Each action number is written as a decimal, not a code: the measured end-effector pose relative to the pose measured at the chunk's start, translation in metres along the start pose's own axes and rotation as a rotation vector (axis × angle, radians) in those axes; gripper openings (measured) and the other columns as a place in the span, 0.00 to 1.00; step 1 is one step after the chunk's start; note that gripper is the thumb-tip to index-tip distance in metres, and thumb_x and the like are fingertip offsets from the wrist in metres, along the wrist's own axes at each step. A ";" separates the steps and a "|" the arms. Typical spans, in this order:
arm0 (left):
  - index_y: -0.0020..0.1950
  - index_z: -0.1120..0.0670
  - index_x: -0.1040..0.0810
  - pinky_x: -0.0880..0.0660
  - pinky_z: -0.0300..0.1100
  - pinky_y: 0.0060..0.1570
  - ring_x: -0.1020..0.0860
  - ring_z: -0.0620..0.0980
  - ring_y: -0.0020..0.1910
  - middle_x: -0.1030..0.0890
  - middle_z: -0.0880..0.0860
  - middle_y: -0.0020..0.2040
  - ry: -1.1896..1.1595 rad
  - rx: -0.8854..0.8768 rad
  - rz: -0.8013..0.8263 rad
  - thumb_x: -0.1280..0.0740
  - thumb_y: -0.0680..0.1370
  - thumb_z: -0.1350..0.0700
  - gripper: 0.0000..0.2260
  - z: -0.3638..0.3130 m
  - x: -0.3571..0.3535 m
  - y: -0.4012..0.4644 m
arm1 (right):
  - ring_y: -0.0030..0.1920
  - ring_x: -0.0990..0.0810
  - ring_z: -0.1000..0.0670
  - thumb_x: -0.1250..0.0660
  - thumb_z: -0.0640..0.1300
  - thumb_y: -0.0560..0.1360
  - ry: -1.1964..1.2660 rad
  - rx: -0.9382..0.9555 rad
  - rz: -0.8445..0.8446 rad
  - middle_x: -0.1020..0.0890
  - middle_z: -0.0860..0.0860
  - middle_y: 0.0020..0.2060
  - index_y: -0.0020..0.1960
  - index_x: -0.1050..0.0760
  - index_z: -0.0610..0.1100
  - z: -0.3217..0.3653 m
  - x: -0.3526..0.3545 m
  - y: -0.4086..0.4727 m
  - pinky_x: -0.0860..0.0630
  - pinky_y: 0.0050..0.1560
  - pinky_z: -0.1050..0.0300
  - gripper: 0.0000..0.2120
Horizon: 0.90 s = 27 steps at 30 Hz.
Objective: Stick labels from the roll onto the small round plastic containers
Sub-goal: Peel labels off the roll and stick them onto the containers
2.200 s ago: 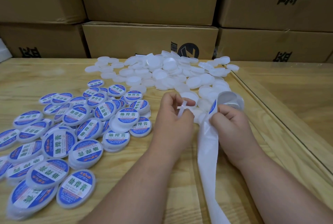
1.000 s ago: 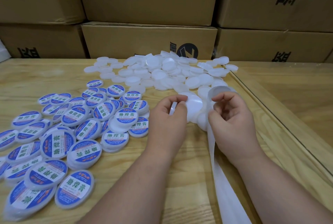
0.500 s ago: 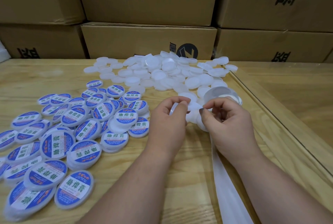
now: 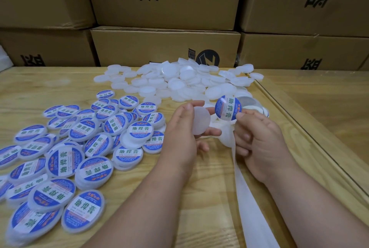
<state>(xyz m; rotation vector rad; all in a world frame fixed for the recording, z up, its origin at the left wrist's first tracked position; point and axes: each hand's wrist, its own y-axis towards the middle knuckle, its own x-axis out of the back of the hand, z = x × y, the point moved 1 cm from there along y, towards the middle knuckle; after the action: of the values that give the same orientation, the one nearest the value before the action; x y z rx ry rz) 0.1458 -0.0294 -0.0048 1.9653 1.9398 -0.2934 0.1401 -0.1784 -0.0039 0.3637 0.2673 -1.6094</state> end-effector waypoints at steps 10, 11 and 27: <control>0.52 0.55 0.25 0.43 0.36 0.20 0.27 0.53 0.23 0.17 0.57 0.42 -0.086 0.047 0.088 0.45 0.74 0.51 0.14 0.004 0.000 0.002 | 0.22 0.46 0.55 0.36 0.39 0.80 -0.101 -0.195 0.152 0.40 0.52 0.22 0.27 0.24 0.50 0.000 -0.008 -0.003 0.48 0.22 0.63 0.22; 0.53 0.55 0.25 0.42 0.36 0.20 0.27 0.53 0.24 0.17 0.58 0.43 -0.078 0.047 0.103 0.45 0.71 0.52 0.16 0.004 0.000 0.002 | 0.22 0.46 0.55 0.36 0.39 0.80 -0.124 -0.192 0.153 0.40 0.52 0.23 0.28 0.23 0.50 -0.001 -0.009 -0.003 0.49 0.22 0.63 0.22; 0.54 0.52 0.24 0.39 0.35 0.20 0.24 0.56 0.26 0.14 0.58 0.49 -0.042 0.057 0.131 0.43 0.70 0.54 0.15 0.006 0.001 0.006 | 0.21 0.45 0.56 0.36 0.39 0.80 -0.198 -0.191 0.191 0.33 0.53 0.20 0.30 0.21 0.48 -0.001 -0.013 -0.006 0.50 0.23 0.62 0.20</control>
<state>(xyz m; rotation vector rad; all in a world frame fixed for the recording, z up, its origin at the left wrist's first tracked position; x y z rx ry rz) 0.1525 -0.0308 -0.0104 2.0942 1.7854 -0.3550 0.1344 -0.1656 0.0003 0.0791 0.2256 -1.4068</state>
